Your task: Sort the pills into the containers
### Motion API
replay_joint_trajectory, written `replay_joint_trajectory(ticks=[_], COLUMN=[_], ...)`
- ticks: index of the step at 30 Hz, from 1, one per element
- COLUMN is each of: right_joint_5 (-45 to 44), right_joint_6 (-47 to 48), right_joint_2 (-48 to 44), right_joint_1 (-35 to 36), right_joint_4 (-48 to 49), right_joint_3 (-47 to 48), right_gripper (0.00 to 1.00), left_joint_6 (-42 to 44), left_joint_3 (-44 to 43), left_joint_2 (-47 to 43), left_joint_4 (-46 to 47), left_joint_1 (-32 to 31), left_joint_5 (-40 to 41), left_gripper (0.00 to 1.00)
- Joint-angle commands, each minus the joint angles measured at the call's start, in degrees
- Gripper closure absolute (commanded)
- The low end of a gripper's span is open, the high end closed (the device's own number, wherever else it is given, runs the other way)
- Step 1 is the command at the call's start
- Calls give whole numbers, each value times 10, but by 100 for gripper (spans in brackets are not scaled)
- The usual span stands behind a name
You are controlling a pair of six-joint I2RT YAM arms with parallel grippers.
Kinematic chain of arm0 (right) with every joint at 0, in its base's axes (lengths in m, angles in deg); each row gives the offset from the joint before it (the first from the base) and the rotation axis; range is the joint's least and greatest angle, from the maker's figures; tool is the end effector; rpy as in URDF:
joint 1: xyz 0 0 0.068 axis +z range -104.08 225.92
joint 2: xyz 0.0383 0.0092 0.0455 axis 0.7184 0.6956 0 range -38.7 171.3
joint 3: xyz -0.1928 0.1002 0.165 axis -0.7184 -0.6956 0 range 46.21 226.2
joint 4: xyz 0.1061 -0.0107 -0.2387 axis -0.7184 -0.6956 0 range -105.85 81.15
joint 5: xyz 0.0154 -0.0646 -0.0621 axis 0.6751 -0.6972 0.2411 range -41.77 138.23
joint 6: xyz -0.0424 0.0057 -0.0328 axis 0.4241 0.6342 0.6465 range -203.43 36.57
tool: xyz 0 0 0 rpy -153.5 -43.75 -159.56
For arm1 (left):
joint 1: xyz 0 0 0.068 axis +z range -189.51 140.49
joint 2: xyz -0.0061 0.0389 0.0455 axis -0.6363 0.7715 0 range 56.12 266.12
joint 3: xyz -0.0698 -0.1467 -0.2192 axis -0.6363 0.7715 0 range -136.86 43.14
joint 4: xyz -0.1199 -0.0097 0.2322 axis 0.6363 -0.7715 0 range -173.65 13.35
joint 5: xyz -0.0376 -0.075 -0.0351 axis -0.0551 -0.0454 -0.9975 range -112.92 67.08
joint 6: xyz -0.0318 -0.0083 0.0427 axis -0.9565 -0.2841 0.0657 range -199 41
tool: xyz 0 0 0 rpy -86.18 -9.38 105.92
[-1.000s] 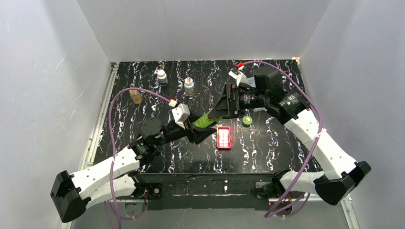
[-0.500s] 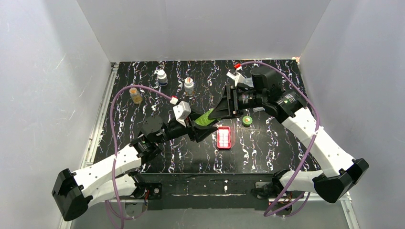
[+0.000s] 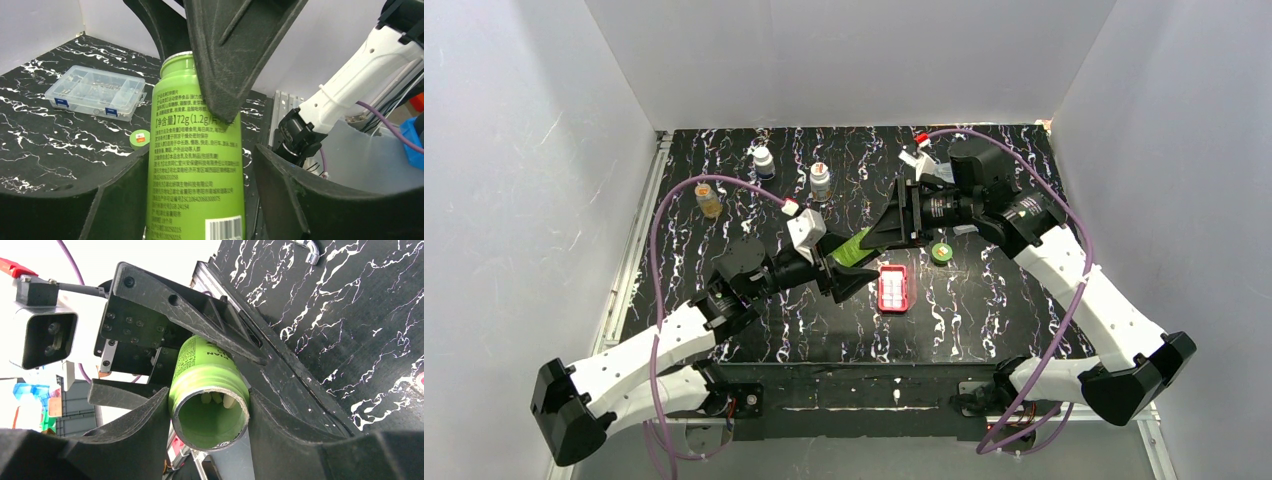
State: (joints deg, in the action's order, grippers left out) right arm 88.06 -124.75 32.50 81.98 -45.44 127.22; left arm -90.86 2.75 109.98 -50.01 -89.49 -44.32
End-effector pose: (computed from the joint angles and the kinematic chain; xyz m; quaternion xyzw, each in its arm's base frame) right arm 0.1939 0.1694 0.4186 -0.1416 0.8080 0.5345 0.2034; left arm 0.1321 -0.1776 0.3524 0.3369 0.5296 -0.4946 0.6012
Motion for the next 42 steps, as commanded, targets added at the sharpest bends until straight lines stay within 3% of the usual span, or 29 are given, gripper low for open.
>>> replay_joint_trajectory(ticks=[1, 10, 16, 22, 25, 30, 32, 38, 42], right_joint_5=[0, 12, 19, 15, 12, 7, 8, 6, 5], right_joint_6=[4, 4, 10, 11, 11, 13, 14, 14, 14], right_joint_2=[-11, -13, -15, -18, -18, -20, -21, -22, -22], right_joint_1=[-10, -32, -35, -35, -36, -37, -38, -39, -39], right_joint_4=[10, 10, 5, 7, 10, 10, 13, 17, 17], right_joint_3=[11, 1, 1, -8, -13, -20, -24, -30, -31], right_gripper=[83, 86, 86, 87, 87, 87, 87, 87, 88], left_joint_6=[17, 31, 12, -6, -14, -20, -20, -15, -13], left_joint_3=[-30, -45, -66, -81, -85, -86, -88, -98, -97], left_joint_2=[-40, -56, -31, 4, 19, 26, 30, 40, 43], left_joint_4=[-48, -109, -122, -114, -104, -100, -104, -126, -127], left_joint_1=[3, 23, 59, 63, 63, 63, 63, 63, 63], left_joint_5=[7, -9, -69, -95, -108, -118, -125, -143, -142], left_gripper=[26, 17, 18, 31, 45, 59, 59, 46, 45])
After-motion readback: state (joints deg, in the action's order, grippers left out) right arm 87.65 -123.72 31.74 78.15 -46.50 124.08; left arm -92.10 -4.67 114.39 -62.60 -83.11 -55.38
